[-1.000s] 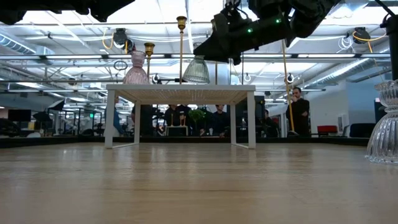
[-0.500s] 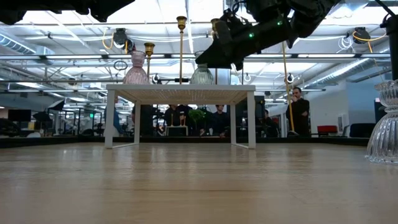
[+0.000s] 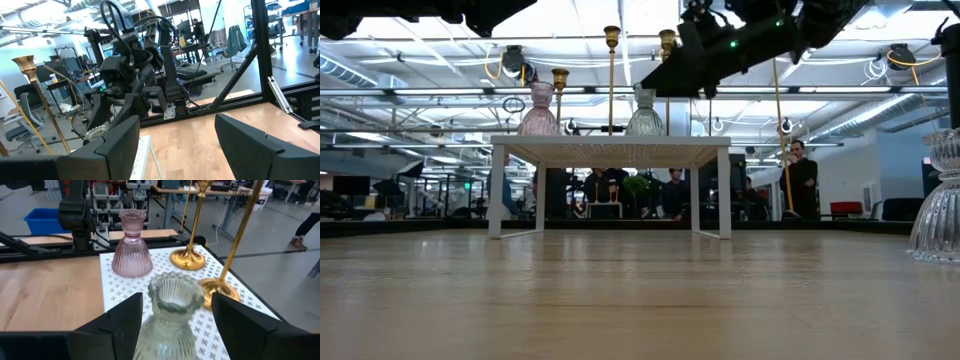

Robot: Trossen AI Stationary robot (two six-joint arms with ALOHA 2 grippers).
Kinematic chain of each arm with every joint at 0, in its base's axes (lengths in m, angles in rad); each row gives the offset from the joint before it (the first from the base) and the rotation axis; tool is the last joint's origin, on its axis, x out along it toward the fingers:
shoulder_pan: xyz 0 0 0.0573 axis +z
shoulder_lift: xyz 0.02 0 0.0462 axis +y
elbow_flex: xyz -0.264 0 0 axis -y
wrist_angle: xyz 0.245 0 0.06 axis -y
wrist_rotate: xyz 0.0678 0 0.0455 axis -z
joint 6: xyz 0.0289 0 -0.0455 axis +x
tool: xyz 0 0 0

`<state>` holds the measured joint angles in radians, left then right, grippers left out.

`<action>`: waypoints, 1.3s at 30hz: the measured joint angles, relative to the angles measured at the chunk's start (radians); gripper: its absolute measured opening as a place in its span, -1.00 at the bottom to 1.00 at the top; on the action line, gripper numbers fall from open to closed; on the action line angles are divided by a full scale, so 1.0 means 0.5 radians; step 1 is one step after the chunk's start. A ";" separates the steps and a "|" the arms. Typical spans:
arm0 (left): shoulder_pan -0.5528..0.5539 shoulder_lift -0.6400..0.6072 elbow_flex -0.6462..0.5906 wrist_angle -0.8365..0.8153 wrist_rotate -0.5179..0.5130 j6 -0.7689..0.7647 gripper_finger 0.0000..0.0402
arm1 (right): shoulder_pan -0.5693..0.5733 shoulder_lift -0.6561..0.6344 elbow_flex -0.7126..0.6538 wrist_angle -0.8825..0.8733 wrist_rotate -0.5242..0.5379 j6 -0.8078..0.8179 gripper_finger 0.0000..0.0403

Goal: Pick & Place candle stick holders
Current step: Put the green glass candle holder on the shelf aligned with the other glass candle holder

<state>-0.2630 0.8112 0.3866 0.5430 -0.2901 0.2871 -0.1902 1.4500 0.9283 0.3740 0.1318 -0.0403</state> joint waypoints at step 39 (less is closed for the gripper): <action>0.000 0.000 0.001 0.007 0.000 -0.069 0.33 | 0.123 -0.371 -0.003 -0.537 -0.010 -0.177 0.05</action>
<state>-0.2632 0.8112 0.3869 0.5465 -0.2901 0.2527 -0.1287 1.2646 0.9270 0.1056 0.1267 -0.1286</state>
